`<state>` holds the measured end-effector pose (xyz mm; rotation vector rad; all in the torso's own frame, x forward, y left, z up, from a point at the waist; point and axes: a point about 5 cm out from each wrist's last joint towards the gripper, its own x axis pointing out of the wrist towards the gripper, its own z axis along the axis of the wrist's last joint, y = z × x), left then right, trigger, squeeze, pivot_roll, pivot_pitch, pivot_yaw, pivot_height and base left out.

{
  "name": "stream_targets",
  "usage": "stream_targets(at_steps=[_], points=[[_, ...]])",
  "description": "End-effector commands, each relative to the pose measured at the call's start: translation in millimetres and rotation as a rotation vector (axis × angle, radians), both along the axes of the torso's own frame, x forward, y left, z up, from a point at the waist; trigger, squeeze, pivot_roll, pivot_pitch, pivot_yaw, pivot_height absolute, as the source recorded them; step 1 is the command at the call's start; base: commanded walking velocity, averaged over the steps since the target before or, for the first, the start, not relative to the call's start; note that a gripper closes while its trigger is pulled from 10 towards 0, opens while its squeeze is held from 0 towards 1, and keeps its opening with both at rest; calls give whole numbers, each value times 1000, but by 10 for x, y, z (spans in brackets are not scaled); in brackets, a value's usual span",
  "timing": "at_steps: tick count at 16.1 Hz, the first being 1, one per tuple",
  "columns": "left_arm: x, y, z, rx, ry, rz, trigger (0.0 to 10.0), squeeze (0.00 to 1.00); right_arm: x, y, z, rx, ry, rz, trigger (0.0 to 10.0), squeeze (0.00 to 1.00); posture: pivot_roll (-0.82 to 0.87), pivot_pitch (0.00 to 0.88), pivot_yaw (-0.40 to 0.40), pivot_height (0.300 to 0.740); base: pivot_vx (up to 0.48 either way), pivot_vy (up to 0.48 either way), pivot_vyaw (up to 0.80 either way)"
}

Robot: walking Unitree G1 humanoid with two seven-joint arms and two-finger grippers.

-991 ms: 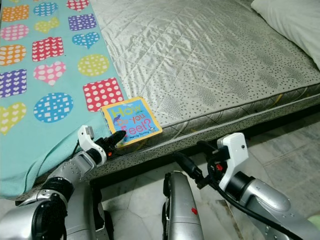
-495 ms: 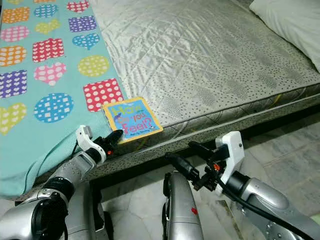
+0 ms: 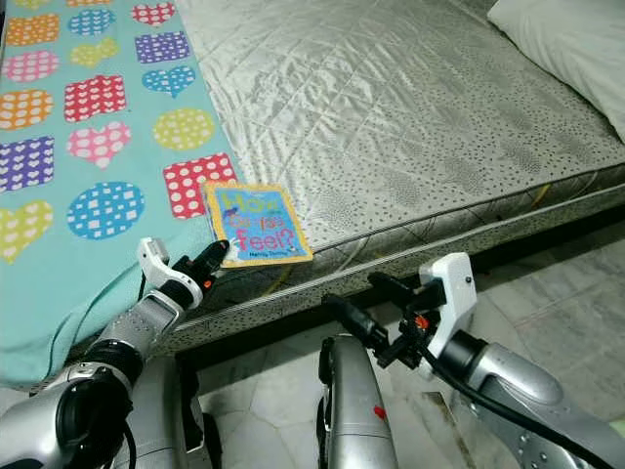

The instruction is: Clean up the room

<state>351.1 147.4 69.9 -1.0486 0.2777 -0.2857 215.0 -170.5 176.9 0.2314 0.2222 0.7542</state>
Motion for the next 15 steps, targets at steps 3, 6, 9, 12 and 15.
stream_targets(at_steps=[3, 6, 9, 12, 15], points=[[0, 24, -10, 10, 8, 12, 0, 0, 9, 24, 5, -13, -14, 0, 10000, 0, -293, 182, -4, 545, 0, 0, 0], [57, 104, 95, 71, -72, 69, 0, 0, 41, 55, -23, -16, -24, -10, 10000, 0, -276, 168, 3, 545, 0, 0, 0], [96, 154, 285, 112, -214, 74, 0, 0, 175, 121, -42, 28, -51, -97, 10000, 0, -223, 133, 18, 545, 0, 0, 0], [-2, 267, 413, 255, -308, 143, 0, 0, 367, 140, -112, 33, -70, -261, 10000, 0, -171, 96, 24, 545, 0, 0, 0], [-245, 426, 542, 496, -393, 266, 0, 0, 576, 189, -135, 3, -88, -359, 10000, 0, -138, 57, 33, 545, 0, 0, 0]])
